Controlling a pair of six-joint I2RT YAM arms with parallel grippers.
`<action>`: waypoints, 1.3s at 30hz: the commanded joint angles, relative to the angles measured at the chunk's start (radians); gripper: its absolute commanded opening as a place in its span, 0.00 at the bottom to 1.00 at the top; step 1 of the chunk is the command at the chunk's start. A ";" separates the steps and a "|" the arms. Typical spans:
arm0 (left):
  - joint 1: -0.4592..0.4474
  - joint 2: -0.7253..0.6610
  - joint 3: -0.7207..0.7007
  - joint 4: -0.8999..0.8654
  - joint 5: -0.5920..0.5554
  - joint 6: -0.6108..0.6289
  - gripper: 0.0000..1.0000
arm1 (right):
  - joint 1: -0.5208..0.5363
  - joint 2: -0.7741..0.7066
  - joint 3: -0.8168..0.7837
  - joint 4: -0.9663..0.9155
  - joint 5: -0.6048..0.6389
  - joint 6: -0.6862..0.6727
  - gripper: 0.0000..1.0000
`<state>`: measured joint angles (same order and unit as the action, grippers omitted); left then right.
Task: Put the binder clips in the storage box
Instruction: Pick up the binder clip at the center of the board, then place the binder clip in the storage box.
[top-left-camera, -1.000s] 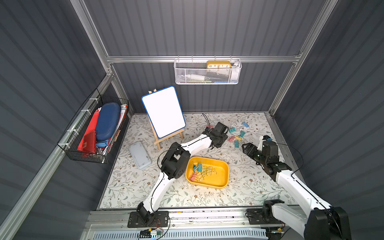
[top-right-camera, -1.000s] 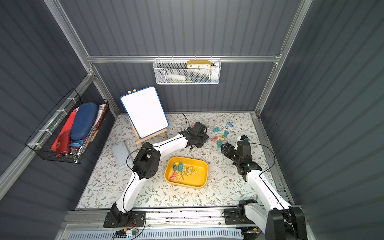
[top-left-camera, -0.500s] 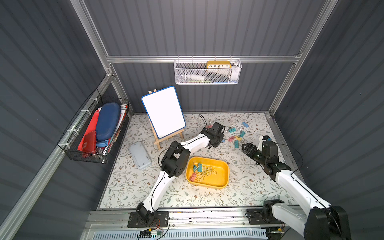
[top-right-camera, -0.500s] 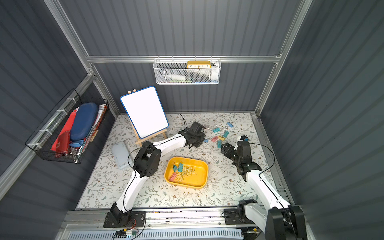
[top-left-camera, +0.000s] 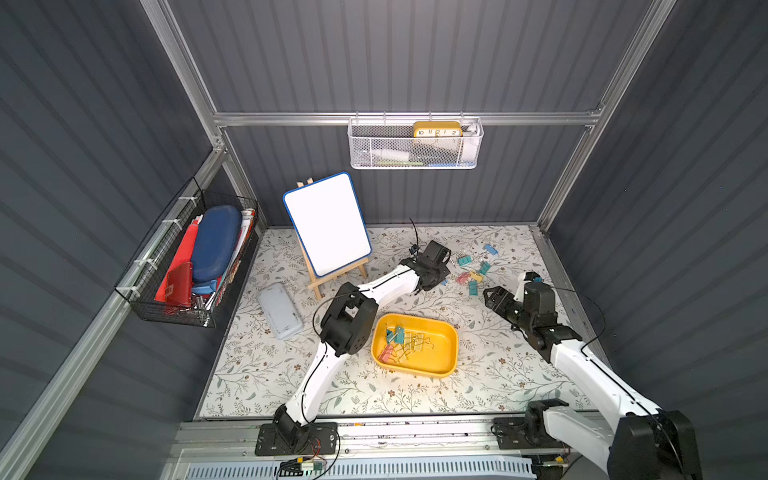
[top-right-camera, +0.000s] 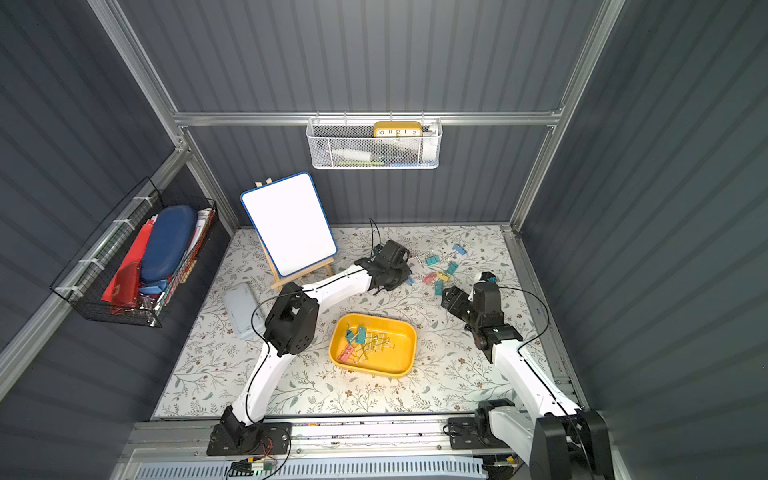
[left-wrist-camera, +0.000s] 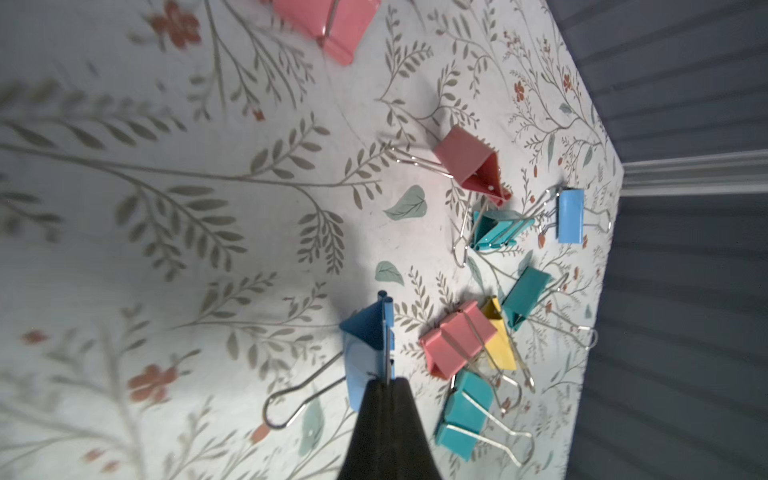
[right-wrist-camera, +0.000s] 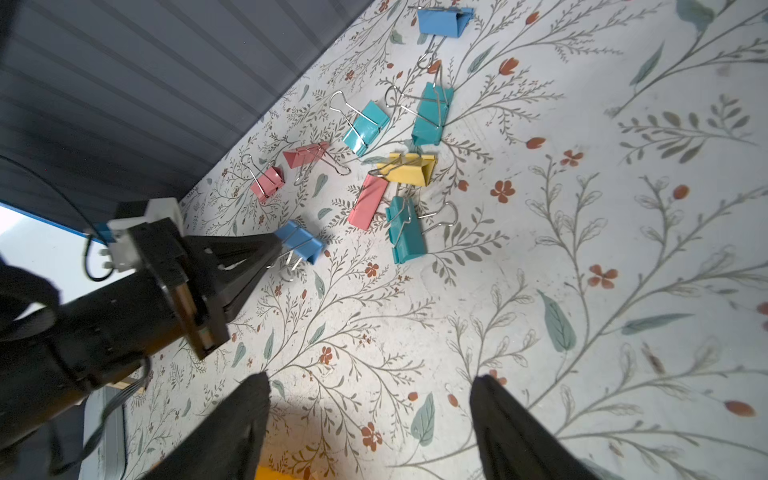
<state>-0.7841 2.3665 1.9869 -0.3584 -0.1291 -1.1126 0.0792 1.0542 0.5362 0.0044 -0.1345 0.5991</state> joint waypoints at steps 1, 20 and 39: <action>-0.016 -0.209 0.008 -0.182 -0.121 0.243 0.00 | 0.000 -0.008 -0.013 0.004 0.004 0.004 0.80; -0.331 -0.649 -0.622 -0.750 -0.264 -0.071 0.00 | 0.001 0.027 -0.005 0.005 -0.015 0.002 0.80; -0.314 -0.763 -0.665 -0.813 -0.443 -0.018 0.00 | 0.003 0.058 -0.006 0.019 -0.024 0.005 0.81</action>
<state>-1.1091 1.6325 1.3327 -1.0477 -0.5140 -1.1473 0.0792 1.1034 0.5350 0.0086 -0.1532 0.6025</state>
